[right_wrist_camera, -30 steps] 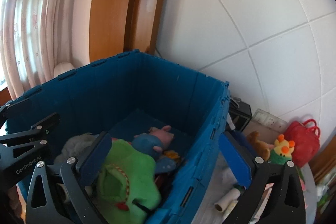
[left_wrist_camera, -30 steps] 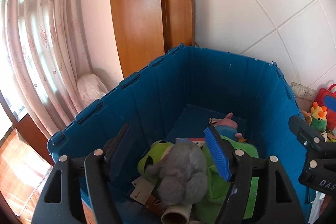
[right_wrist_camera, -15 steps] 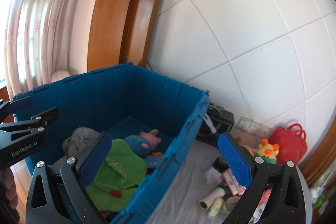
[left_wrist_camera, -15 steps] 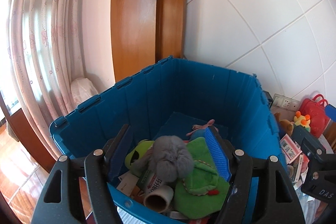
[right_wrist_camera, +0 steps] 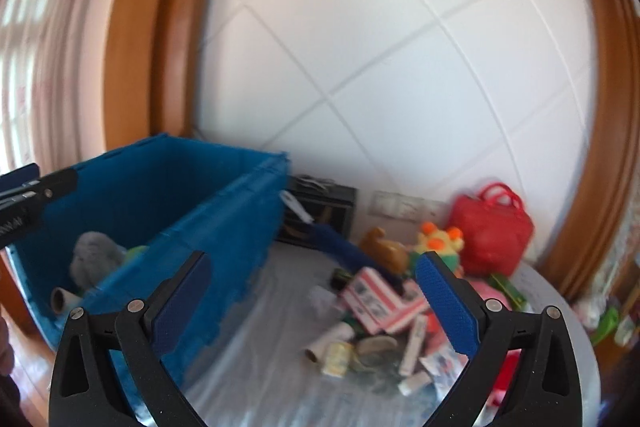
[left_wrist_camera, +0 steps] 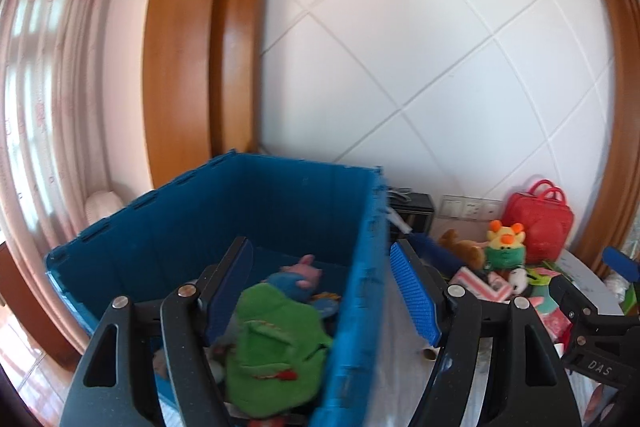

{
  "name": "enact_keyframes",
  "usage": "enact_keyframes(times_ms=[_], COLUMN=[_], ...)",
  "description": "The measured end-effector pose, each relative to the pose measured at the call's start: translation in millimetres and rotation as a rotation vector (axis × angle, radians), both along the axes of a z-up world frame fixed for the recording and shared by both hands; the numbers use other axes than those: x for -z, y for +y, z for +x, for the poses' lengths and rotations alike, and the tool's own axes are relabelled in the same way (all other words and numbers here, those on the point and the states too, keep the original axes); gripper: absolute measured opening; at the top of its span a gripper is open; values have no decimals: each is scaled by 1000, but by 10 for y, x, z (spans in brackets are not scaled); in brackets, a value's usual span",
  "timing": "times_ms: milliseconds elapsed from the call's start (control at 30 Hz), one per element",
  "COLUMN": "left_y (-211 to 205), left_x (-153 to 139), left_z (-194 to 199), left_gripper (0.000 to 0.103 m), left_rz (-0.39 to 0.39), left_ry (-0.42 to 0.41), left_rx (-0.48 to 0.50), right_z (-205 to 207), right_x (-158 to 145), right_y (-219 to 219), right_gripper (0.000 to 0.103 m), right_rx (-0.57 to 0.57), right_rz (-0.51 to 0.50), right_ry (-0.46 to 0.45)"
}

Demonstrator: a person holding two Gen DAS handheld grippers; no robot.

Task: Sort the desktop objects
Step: 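Move both tools back over the table pile, then grasp the yellow snack packet with left while right grasps the white paper roll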

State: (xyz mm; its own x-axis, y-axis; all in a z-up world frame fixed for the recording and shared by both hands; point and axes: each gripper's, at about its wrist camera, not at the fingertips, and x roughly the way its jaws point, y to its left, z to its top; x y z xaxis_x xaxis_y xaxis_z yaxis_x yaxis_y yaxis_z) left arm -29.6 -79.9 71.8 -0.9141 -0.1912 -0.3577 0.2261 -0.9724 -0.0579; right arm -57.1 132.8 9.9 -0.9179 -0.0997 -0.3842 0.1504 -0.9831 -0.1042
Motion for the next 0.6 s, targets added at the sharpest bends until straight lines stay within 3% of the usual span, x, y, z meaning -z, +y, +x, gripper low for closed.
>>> enact_keyframes(times_ms=[167, 333, 600], left_y=[565, 1094, 1709], left_x=[9, 213, 821], left_z=[-139, -387, -792], left_gripper=[71, 75, 75], left_rz=[-1, -12, -22], left_ry=[-1, -60, -207], left_rx=[89, 165, 257], right_z=[-34, -87, -152], right_x=[204, 534, 1224], right_y=[1016, 1960, 2814], right_gripper=[103, 103, 103], right_rx=[164, 323, 440], right_rz=[-31, -64, -72], right_ry=[-54, -160, -356])
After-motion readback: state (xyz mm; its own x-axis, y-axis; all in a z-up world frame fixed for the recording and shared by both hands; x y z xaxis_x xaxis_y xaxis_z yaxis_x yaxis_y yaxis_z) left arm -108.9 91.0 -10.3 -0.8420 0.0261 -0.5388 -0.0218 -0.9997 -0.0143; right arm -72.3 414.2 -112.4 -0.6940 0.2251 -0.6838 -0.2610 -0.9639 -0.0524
